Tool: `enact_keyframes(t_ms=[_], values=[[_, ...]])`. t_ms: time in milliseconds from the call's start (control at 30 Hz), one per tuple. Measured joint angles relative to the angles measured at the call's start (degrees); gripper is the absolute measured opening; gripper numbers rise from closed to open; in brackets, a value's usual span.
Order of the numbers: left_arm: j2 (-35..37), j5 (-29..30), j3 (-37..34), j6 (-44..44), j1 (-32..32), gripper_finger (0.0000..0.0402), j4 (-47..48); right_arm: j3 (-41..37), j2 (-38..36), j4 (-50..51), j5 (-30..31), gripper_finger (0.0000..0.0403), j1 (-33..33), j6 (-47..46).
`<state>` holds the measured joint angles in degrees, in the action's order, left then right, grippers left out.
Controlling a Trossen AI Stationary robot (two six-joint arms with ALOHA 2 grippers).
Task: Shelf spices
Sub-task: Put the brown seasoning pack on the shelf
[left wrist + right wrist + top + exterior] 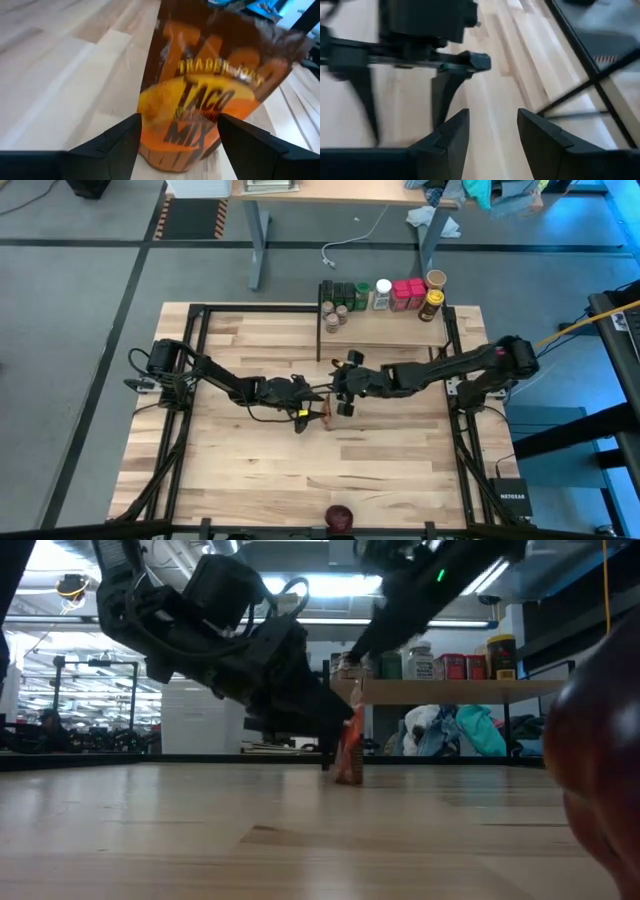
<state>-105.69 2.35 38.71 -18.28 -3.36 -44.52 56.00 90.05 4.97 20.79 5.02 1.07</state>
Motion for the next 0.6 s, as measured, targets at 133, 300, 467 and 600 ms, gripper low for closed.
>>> enact_keyframes(t_ms=[133,300,467,600], values=[[0.00,-0.02,0.62,0.09,-0.39,0.0255,0.75,4.01,-3.89,16.20,-0.42,0.0172,2.95,-8.83],[0.00,-0.29,0.60,0.04,-0.83,0.0255,3.23,4.27,-4.93,20.83,-1.07,0.0172,9.55,-22.30],[0.39,-0.22,0.56,0.45,-0.46,0.0255,7.21,4.24,-1.21,18.23,0.93,0.0172,15.51,-32.40],[1.17,-0.27,0.54,3.02,0.05,0.0255,8.38,4.24,2.17,12.88,5.00,0.0172,17.56,-38.86]])
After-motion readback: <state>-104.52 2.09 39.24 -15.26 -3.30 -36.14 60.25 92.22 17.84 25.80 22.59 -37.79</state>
